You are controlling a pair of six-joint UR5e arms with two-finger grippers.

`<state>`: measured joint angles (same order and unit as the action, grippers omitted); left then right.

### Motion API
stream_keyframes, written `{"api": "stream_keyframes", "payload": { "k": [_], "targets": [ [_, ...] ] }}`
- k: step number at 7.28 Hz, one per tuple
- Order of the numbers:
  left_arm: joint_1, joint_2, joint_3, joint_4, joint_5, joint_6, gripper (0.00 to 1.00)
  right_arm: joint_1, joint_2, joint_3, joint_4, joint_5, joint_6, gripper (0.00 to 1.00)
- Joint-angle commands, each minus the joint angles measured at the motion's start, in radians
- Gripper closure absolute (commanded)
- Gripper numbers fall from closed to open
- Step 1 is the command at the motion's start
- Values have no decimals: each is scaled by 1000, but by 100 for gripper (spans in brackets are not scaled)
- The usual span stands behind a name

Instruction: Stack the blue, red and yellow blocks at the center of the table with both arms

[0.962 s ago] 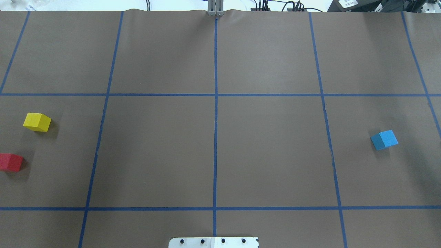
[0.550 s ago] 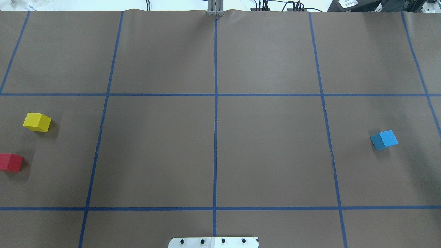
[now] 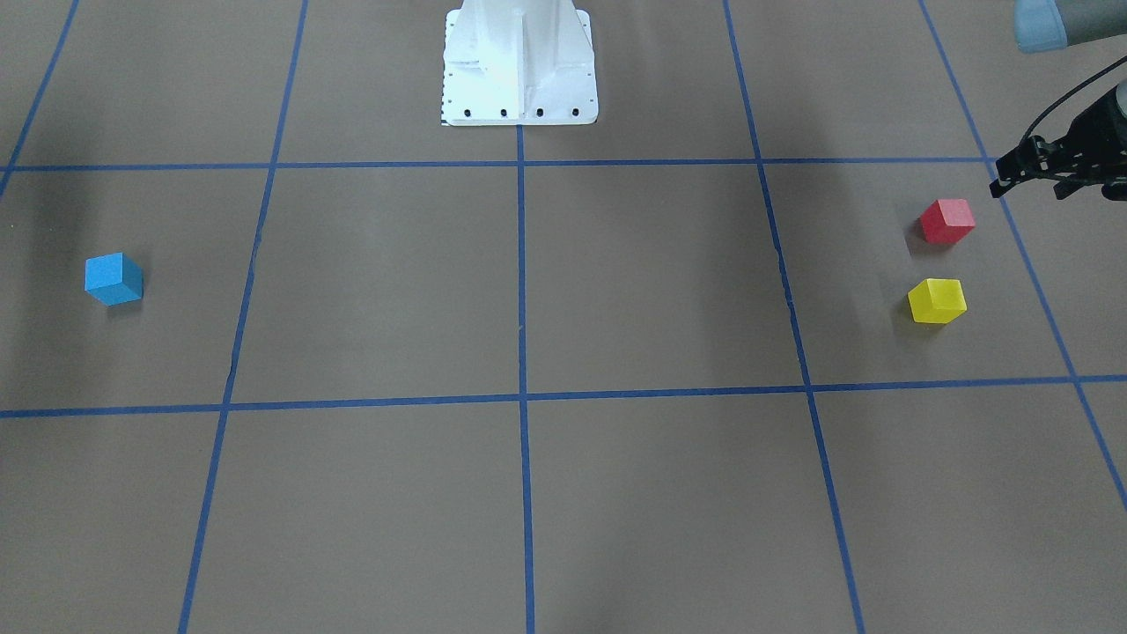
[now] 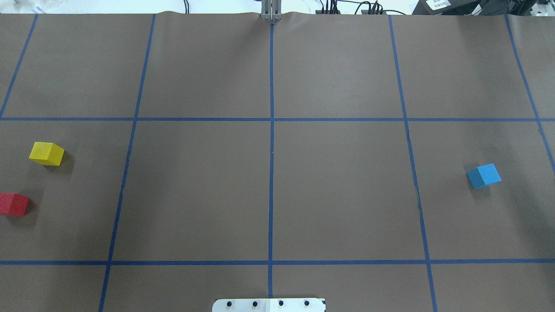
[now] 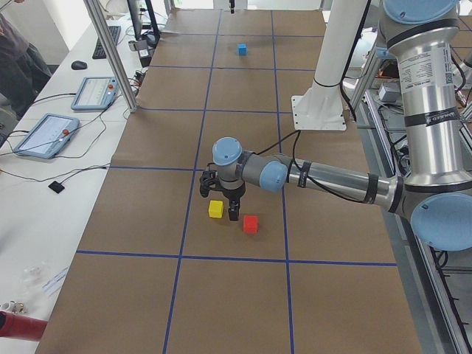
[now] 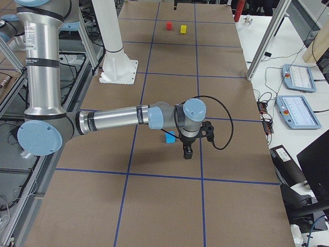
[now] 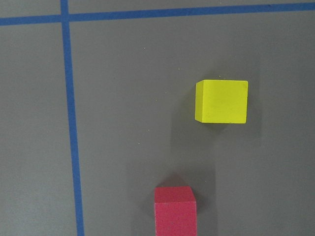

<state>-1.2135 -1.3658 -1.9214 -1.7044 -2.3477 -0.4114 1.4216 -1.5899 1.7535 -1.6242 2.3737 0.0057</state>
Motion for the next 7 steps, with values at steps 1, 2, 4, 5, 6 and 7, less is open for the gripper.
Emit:
{"api": "stream_keyframes", "payload": {
  "k": [1,2,4,5,6,7],
  "targets": [
    [5,2,-7,-14,-5,-17,0,-117,-1,-26,138,-4,207,0],
    [5,1,-5,-27,-5,-17,0,-168,-37,-31,284,-23,335,0],
    [5,1,-7,-41,-5,-18,0,-322,-65,-31,491,-97,611,1],
    [3,1,-8,-43,-5,-18,0,-390,-99,-31,573,-117,696,1],
    [3,1,-10,-43,-5,-18,0,-406,-134,-29,616,-117,700,1],
    [3,1,-10,-49,-5,-18,0,-441,-137,-29,622,-129,698,1]
  ]
}}
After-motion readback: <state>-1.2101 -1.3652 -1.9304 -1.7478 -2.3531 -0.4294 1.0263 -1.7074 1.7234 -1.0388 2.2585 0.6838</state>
